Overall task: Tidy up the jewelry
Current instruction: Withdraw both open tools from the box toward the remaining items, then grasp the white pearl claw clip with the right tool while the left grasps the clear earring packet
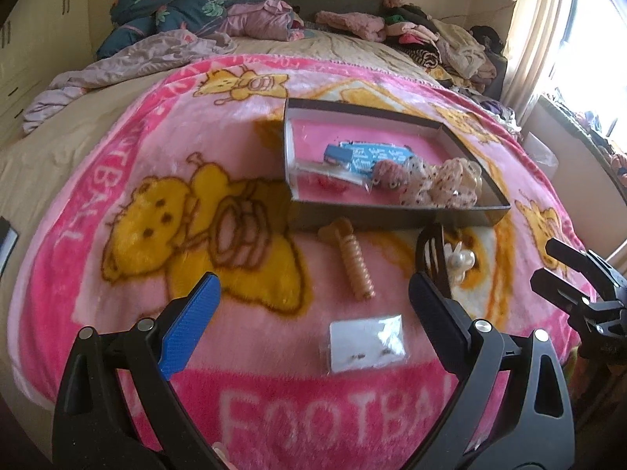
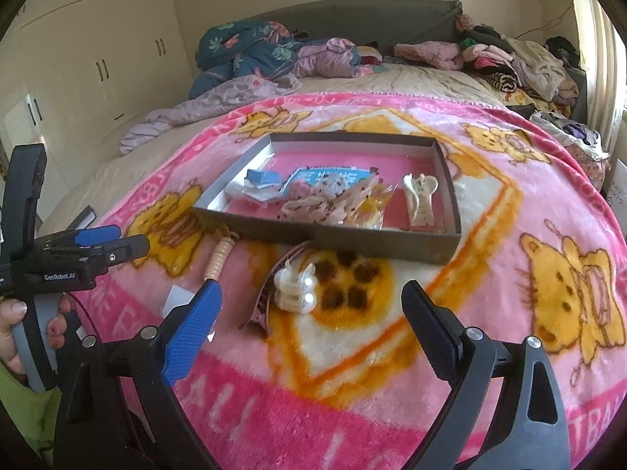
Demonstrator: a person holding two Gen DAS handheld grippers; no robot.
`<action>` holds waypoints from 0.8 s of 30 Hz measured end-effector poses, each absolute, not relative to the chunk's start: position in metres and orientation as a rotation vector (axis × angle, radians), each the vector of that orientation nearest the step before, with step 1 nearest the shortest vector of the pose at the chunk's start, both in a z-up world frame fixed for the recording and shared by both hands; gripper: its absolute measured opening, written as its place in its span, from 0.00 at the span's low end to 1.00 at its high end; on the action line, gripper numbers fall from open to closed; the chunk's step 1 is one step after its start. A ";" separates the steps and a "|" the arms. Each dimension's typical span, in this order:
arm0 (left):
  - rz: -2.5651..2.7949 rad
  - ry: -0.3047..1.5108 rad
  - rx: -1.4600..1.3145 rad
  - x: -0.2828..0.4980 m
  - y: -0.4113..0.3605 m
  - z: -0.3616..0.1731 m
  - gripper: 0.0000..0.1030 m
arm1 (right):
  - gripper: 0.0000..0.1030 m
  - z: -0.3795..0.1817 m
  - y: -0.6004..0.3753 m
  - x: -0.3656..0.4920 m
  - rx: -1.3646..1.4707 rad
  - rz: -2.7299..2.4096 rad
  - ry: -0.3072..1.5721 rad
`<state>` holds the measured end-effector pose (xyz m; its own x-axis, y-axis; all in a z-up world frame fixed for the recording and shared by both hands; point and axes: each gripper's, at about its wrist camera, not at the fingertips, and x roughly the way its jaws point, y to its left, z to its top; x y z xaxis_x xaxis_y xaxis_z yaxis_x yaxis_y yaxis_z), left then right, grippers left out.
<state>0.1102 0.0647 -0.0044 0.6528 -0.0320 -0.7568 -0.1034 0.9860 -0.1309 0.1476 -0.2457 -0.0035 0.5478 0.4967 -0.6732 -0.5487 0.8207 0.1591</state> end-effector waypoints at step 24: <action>-0.016 0.962 -0.110 0.104 0.033 -0.049 0.87 | 0.83 -0.042 -0.236 0.165 -0.094 0.612 0.850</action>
